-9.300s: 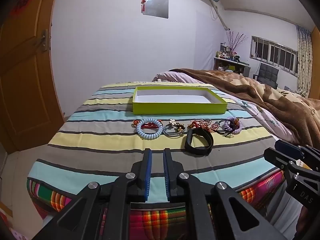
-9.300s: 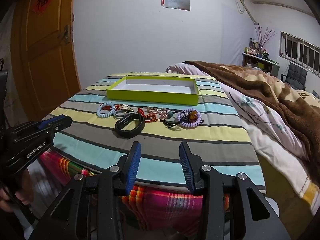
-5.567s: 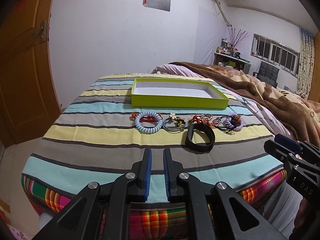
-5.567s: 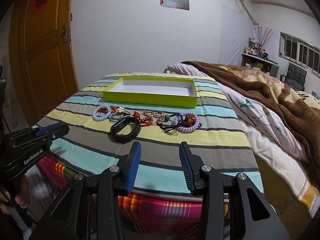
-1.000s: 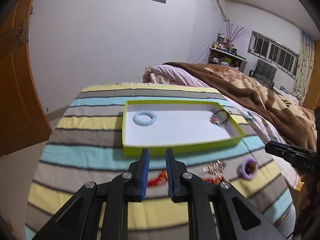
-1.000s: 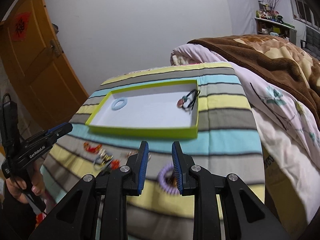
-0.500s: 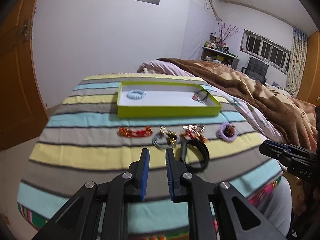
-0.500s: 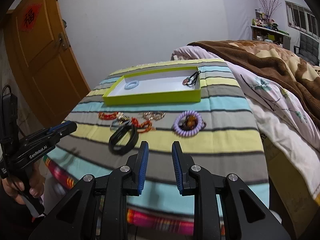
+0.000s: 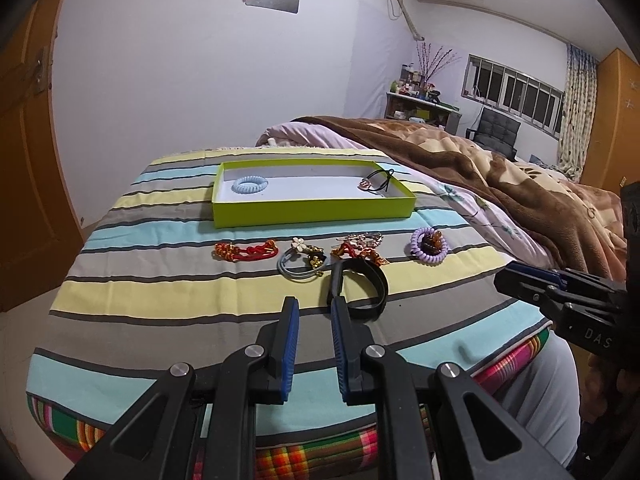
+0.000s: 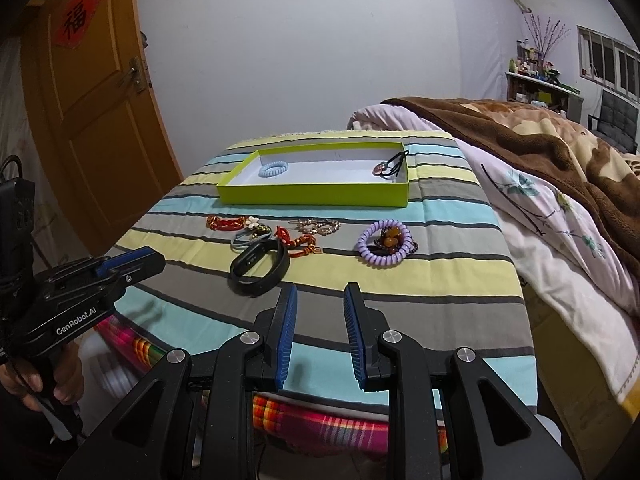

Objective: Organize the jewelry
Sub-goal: 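Grasp the black band with the left tool while the right grasps the purple coil hair tie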

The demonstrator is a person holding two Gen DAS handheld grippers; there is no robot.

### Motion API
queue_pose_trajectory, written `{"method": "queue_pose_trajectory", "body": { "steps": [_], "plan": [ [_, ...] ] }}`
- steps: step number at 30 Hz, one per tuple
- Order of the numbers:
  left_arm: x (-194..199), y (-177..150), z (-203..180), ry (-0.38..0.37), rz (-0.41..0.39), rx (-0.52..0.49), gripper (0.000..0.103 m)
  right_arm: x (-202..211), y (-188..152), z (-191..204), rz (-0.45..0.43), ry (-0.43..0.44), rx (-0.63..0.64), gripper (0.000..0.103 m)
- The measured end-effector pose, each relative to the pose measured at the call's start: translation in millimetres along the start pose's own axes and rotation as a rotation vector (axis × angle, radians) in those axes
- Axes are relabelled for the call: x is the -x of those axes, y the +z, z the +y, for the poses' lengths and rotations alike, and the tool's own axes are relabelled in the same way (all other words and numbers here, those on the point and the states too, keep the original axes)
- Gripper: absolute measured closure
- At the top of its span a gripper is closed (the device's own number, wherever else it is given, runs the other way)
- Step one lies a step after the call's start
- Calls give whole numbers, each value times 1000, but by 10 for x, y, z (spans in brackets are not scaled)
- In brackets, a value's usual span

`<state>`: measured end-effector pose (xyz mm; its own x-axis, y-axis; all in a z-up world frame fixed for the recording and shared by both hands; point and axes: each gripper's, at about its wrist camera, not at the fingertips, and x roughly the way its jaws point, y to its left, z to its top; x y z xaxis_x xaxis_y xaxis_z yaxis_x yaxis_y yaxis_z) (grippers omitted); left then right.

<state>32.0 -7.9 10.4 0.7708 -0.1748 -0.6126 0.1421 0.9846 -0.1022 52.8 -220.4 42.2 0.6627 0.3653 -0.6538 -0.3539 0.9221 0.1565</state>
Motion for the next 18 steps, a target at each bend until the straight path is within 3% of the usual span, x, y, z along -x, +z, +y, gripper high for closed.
{"method": "queue_pose_trajectory", "body": {
  "steps": [18],
  "plan": [
    [-692, 138, -104, -17, 83, -54, 87, -600, 236, -575, 66, -81, -116, 78]
  ]
}}
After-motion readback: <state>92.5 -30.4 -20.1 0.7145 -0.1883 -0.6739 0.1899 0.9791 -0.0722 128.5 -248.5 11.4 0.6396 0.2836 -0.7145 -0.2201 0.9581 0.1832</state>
